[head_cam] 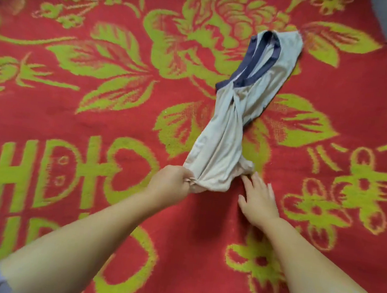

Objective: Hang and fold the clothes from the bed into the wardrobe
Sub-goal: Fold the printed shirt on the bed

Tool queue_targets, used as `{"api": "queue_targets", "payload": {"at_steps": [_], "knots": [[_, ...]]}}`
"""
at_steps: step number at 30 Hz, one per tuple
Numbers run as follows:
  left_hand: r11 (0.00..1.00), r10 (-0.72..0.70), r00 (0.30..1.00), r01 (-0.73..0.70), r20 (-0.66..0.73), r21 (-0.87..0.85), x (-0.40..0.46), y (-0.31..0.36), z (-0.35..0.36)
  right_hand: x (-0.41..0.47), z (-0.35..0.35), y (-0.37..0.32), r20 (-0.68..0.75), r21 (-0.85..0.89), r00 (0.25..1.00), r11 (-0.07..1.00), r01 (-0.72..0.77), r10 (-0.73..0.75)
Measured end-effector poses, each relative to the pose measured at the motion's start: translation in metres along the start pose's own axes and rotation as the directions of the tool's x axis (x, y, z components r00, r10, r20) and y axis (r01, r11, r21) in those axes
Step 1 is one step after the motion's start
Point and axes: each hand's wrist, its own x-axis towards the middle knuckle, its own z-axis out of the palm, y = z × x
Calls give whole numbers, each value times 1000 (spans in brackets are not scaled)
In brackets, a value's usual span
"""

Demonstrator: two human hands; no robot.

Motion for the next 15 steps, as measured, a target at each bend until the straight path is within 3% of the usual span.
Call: {"api": "queue_targets", "payload": {"at_steps": [2,5,9,12,15], "knots": [[972,-75,997,67,-28,-225,-37,2,-23,-18,-34,-21,154,223,988,973,-53,19],[876,-133,990,96,-44,-473,-82,25,-69,-53,-86,-65,74,524,995,851,20,-68],[747,-22,993,-61,-116,-663,-138,65,-155,-96,-165,-137,-97,356,971,903,239,-218],[700,-30,951,-199,-307,-686,-175,73,-229,-130,-242,-178,-178,334,949,892,306,-259],[699,-49,915,-255,-401,-668,-207,63,-293,-161,-313,-204,-330,295,888,859,418,-319]]}}
